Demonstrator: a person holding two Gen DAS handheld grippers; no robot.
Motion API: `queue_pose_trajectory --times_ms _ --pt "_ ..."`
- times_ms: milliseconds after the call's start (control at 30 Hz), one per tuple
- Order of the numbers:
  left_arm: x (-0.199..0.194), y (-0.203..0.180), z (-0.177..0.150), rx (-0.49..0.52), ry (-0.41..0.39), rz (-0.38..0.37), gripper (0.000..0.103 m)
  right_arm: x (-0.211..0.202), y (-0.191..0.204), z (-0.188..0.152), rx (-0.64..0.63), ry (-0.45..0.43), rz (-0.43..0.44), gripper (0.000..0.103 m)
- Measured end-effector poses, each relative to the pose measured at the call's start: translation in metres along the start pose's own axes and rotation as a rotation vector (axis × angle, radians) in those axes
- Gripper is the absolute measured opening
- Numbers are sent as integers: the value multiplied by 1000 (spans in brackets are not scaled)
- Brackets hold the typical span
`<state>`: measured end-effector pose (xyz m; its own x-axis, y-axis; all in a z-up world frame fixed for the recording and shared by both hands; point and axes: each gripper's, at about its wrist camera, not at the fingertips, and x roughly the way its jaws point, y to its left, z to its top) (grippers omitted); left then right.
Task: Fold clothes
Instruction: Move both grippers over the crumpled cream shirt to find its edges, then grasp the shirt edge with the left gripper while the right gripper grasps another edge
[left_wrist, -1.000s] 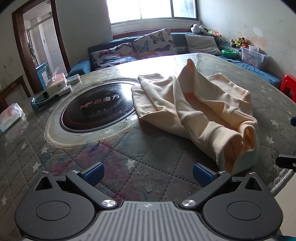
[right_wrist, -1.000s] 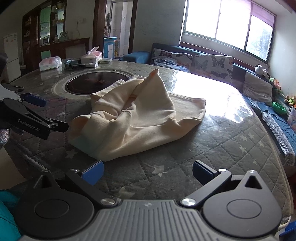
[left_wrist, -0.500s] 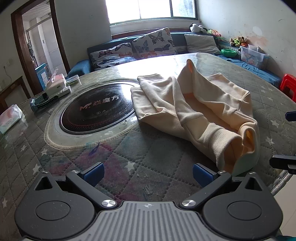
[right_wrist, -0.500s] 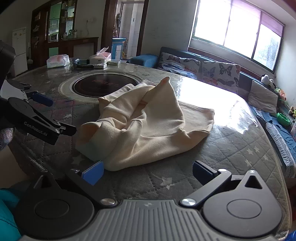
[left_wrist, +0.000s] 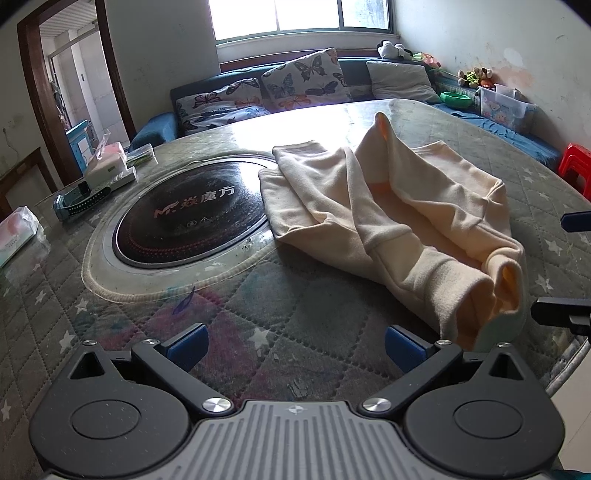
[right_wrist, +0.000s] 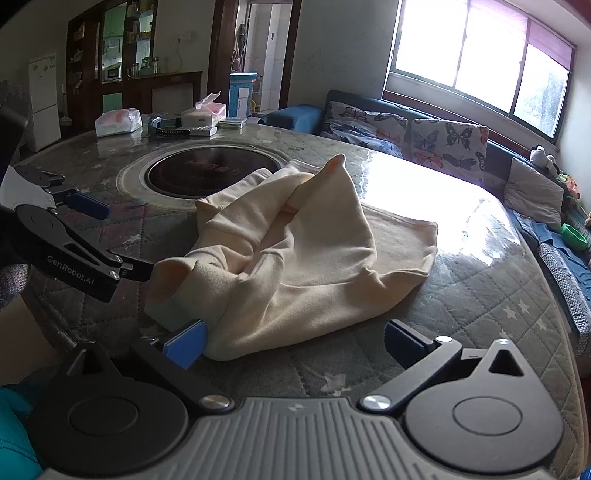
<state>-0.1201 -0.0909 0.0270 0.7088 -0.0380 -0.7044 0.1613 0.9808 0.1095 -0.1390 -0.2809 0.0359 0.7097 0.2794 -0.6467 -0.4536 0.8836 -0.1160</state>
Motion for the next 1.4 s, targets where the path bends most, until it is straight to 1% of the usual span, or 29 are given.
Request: queue_pose_trajectory --times_ms 233,333,400,600,667,733,833,900,1033,1100,1167,1200,1333,1400 --pt "5 11 13 -11 -14 13 103 8 -10 17 1 -16 5 102" --pt "9 17 21 -19 -24 22 103 16 -18 33 -4 -32 2 101" --pt "12 22 28 -23 -30 27 103 24 -24 45 -2 -40 -3 97" --pt "27 37 50 -50 -34 36 103 58 -44 87 7 -61 -1 92" --pt "31 40 59 -56 -45 34 103 73 -50 100 -2 -66 -13 90" --pt "35 41 67 -59 -56 28 103 89 -57 112 3 -57 -17 86" --pt "43 41 84 -75 -66 6 103 114 -71 124 61 -30 33 79" --pt "49 40 96 -87 -73 -8 103 129 -77 128 95 -9 63 72" --pt "64 36 124 -115 -85 -48 102 152 -83 128 130 36 113 53" --pt "75 32 139 -122 -83 -66 102 159 -84 124 138 50 129 35" --pt "88 25 154 -111 -76 -85 97 161 -85 121 147 48 136 28" --pt "96 21 161 -103 -69 -94 94 161 -85 120 150 46 137 22" --pt "129 13 182 -121 -3 -151 82 157 -87 115 151 29 135 12" --pt "140 4 186 -100 26 -167 82 155 -86 115 139 22 135 9"
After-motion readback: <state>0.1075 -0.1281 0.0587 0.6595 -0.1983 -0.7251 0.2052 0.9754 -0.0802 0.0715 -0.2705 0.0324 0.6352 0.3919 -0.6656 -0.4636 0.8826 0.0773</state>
